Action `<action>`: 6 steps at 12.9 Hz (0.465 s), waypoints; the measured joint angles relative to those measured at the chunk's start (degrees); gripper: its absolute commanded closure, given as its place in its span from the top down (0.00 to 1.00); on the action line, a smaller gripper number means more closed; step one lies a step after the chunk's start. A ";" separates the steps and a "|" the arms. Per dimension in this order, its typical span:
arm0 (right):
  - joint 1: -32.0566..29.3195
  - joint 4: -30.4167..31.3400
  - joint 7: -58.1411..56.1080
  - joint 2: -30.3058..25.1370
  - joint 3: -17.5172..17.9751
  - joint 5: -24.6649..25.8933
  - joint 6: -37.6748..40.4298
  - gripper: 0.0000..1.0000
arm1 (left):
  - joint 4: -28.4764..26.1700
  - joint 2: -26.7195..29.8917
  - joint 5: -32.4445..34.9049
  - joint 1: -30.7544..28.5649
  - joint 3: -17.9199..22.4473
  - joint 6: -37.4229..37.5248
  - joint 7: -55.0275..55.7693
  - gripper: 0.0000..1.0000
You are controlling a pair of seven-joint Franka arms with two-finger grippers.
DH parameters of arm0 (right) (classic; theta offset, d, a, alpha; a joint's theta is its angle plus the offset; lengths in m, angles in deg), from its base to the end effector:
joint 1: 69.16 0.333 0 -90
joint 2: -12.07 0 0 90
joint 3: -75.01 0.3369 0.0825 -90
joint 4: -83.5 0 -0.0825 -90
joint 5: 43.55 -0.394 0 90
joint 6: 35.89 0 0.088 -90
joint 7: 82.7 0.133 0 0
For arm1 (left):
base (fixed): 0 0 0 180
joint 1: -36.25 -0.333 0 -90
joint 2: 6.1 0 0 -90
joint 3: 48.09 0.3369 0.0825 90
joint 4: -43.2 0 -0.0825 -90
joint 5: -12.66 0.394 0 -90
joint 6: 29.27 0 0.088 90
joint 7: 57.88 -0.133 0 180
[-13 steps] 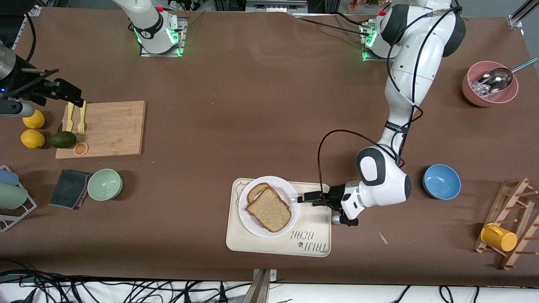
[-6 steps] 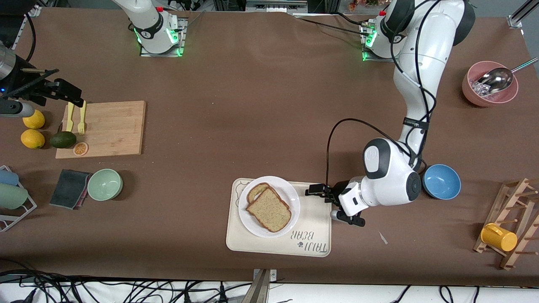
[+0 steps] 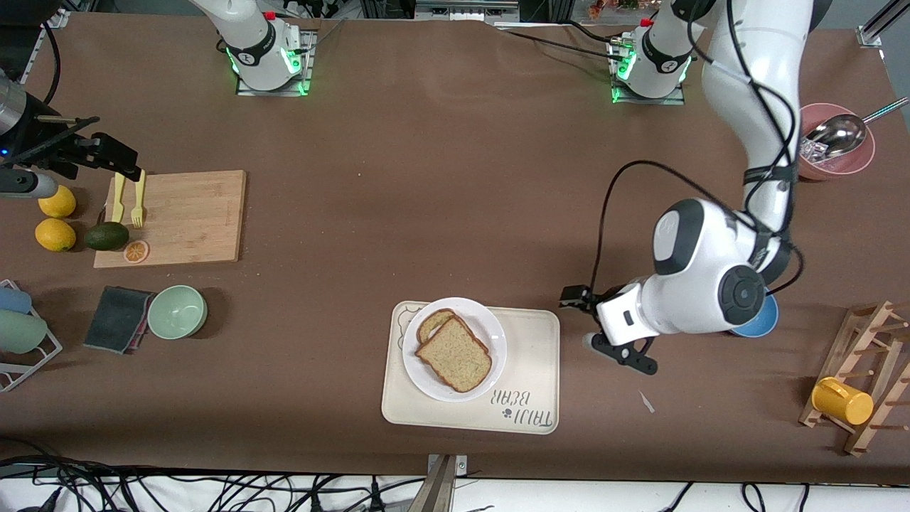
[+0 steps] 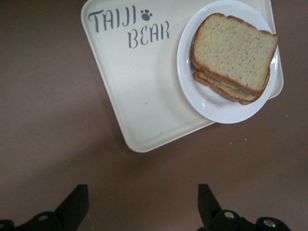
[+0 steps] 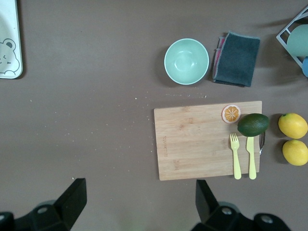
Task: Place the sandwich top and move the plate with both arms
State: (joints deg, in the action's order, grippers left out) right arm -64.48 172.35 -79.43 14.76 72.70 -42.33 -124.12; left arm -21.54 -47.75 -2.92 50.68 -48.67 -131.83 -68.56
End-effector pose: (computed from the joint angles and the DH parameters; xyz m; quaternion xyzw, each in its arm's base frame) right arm 0.5741 0.0214 0.5997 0.9995 -0.0079 -0.0283 0.0130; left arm 0.7336 -0.2253 0.3634 0.9727 -0.1859 -0.0381 0.1333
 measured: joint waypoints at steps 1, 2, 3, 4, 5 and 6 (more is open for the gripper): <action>0.00 0.00 0.00 0.00 0.00 0.00 0.00 1.00 | 0.04 2.28 2.58 -0.01 0.33 2.46 1.04 1.00; 0.00 -0.01 0.00 0.00 0.00 0.00 0.00 1.00 | 0.05 4.66 5.19 0.07 0.98 4.56 1.73 1.00; 0.00 -0.02 0.00 0.00 0.00 0.01 0.00 1.00 | 0.05 7.15 7.92 0.08 1.50 6.93 2.20 1.00; 0.00 -0.02 0.00 0.00 0.00 0.01 0.00 1.00 | -0.08 9.59 9.94 0.09 1.84 9.31 2.48 1.00; 0.00 -0.02 0.00 0.01 0.00 0.01 0.00 1.00 | -0.60 12.10 11.30 0.09 2.11 11.14 2.65 1.00; 0.00 -0.02 0.00 0.01 0.00 0.01 -0.01 1.00 | -2.17 14.89 12.43 0.00 2.42 12.06 2.73 1.00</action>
State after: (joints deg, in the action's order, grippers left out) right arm -64.48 172.32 -79.43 14.77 72.70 -42.32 -124.13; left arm -23.71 -32.86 9.52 50.68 -46.25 -119.77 -65.83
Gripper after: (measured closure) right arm 0.000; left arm 0.000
